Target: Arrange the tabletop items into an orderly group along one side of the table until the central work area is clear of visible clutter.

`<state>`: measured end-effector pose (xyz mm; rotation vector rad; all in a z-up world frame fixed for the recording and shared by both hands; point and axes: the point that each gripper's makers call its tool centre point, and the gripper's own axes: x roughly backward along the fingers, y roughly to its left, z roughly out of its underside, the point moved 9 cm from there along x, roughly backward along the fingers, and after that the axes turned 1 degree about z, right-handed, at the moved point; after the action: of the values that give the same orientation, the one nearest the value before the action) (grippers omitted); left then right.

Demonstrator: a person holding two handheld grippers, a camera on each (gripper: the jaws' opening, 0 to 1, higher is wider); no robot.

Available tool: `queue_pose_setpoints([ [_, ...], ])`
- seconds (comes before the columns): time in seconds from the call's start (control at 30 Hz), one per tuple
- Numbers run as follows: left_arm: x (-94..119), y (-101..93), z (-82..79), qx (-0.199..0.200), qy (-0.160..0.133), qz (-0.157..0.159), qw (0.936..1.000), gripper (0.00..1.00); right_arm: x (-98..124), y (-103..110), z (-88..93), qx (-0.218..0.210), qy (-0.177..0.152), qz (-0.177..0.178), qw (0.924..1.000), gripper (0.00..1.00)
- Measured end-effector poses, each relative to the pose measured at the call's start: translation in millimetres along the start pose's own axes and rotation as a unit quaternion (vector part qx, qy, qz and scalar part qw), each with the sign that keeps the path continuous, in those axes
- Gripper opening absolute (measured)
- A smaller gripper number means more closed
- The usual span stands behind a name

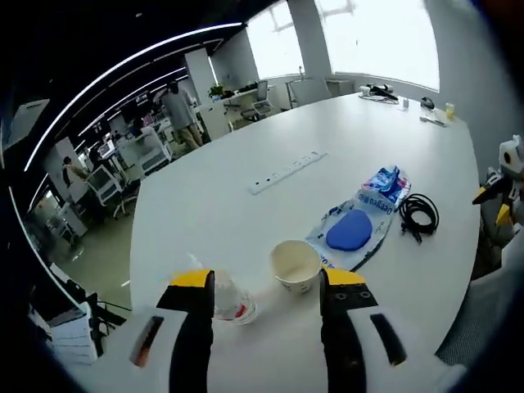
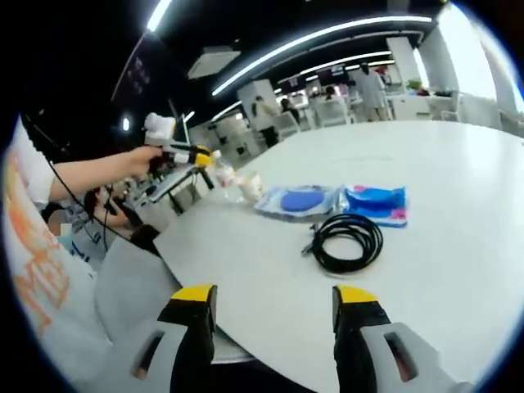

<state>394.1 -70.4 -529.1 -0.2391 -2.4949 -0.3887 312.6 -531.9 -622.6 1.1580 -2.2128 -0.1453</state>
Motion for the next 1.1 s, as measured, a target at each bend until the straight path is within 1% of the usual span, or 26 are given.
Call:
queue_pose_setpoints([
  [0.03, 1, 4.4, -1.1, 0.008, -0.006, -0.01, 0.9999, 0.51, 1, 0, 1.3, -0.003, 0.0, 0.001, 1.0, 0.57],
  [0.13, 3, 20.2, -4.7, 0.053, -0.028, -0.041, 0.9974, 0.52, 3, -1, 5.1, -0.012, 0.001, 0.005, 0.9999, 0.57],
  [0.2, 2, 25.8, -5.2, 0.076, -0.037, -0.047, 0.9953, 0.53, 4, -1, 5.5, -0.016, 0.001, 0.008, 0.9998, 0.57],
  [0.23, 1, 28.0, -4.9, 0.084, -0.038, -0.049, 0.9945, 0.53, 4, -1, 5.3, -0.017, 0.0, 0.009, 0.9998, 0.57],
  [0.33, -4, 33.7, -2.1, 0.089, -0.03, -0.051, 0.9942, 0.52, 5, 0, 4.7, -0.018, -0.002, 0.012, 0.9998, 0.57],
  [0.4, -9, 35.6, 0.2, 0.103, -0.027, -0.053, 0.9929, 0.52, 5, -1, 4.3, -0.018, -0.002, 0.013, 0.9997, 0.57],
  [0.47, -14, 35.7, 1.8, 0.121, -0.027, -0.051, 0.991, 0.52, 5, -1, 4.7, -0.019, -0.001, 0.015, 0.9997, 0.57],
  [0.57, -21, 36.5, 3.5, 0.154, -0.034, -0.051, 0.9861, 0.5, 5, -1, 4.6, -0.021, 0.0, 0.018, 0.9996, 0.57],
  [0.7, -28, 38.4, 5.0, 0.176, -0.037, -0.051, 0.9824, 0.48, 8, -3, 5.4, -0.027, -0.002, 0.023, 0.9994, 0.57],
  [0.83, -37, 39.3, 6.3, 0.197, -0.037, -0.049, 0.9785, 0.47, 10, -4, 9.6, -0.031, 0.007, 0.028, 0.9991, 0.56],
  [0.93, -41, 40.7, 8.0, 0.203, -0.032, -0.056, 0.9771, 0.44, 10, -3, 11.4, -0.034, 0.012, 0.028, 0.9989, 0.55],
  [1.03, -41, 45.5, 10.4, 0.213, -0.033, -0.062, 0.9744, 0.34, 9, -2, 10.8, -0.038, 0.01, 0.03, 0.9988, 0.55],
  [1.1, -41, 48.8, 12.6, 0.253, -0.036, -0.066, 0.9647, 0.22, 7, -1, 10.1, -0.042, 0.007, 0.029, 0.9987, 0.54],
])
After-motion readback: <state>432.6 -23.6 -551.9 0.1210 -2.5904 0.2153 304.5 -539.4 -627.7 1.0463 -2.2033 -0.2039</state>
